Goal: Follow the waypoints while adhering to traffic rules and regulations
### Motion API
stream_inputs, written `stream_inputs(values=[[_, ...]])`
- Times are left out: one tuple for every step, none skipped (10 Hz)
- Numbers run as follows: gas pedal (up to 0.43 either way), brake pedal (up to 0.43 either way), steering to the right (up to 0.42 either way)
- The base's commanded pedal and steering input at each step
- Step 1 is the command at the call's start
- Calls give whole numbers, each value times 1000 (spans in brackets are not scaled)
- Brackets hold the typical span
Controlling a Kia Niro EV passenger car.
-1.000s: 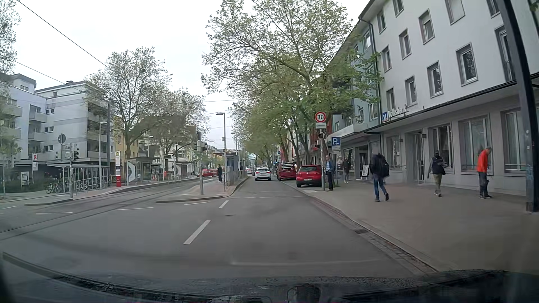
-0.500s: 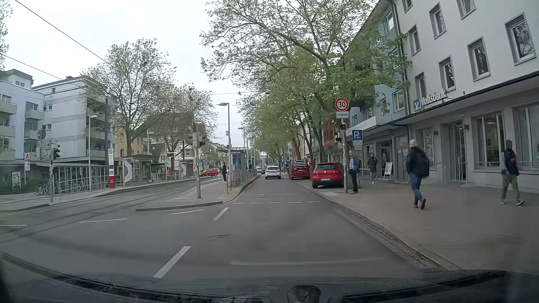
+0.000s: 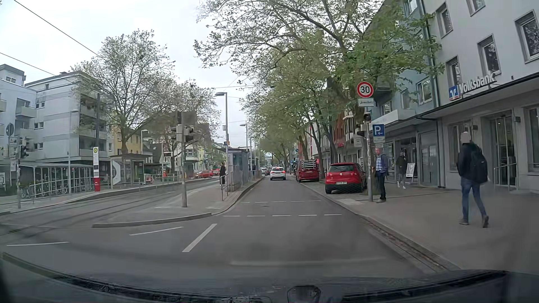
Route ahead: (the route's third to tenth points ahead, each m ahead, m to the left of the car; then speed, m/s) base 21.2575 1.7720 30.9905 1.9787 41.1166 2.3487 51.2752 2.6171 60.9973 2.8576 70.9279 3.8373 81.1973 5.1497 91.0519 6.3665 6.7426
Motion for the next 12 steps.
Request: stream_inputs(values=[[87, 0, -6], [87, 0, -5], [87, 0, -5], [87, 0, -5], [87, 0, -5], [87, 0, -4], [87, 0, -4], [87, 0, -4], [87, 0, -4], [87, 0, -4], [87, 0, -4], [87, 0, -4]])
